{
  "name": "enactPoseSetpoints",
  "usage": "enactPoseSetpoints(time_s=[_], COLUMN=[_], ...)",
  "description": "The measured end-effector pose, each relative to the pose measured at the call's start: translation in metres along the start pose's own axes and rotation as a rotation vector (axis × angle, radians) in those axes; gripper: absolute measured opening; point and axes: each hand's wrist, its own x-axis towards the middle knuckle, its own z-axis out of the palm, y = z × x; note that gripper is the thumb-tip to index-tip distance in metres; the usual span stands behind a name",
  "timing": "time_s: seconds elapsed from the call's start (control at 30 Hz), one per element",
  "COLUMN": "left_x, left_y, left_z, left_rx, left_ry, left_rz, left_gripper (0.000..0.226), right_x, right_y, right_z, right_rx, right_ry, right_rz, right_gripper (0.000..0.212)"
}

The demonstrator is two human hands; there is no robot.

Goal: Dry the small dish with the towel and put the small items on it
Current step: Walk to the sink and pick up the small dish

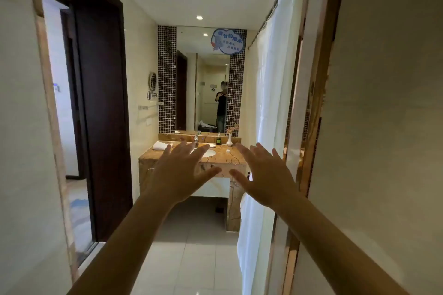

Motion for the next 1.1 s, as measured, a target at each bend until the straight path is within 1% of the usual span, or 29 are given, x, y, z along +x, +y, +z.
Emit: enactPoseSetpoints(time_s=[0.2, 0.33, 0.6, 0.77, 1.1], left_x=[0.027, 0.042, 0.08, 0.104, 0.137], left_y=[-0.007, -0.021, -0.073, -0.1, -0.14], left_z=[0.019, 0.032, 0.035, 0.043, 0.073], left_rx=[0.044, 0.049, 0.064, 0.068, 0.055], left_ry=[0.058, 0.053, 0.057, 0.046, 0.055], left_rz=[0.002, -0.002, -0.023, 0.0, -0.005], left_gripper=[0.097, 0.093, 0.09, 0.087, 0.087], right_x=[0.023, 0.044, 0.1, 0.128, 0.176], right_y=[0.015, 0.017, -0.004, -0.012, -0.022], right_z=[0.015, 0.029, 0.059, 0.072, 0.1], right_rx=[-0.011, -0.013, -0.003, -0.023, -0.015], right_ry=[0.016, 0.008, 0.012, 0.038, 0.008], right_rz=[-0.022, -0.036, -0.039, -0.018, -0.032], right_gripper=[0.067, 0.067, 0.068, 0.067, 0.064])
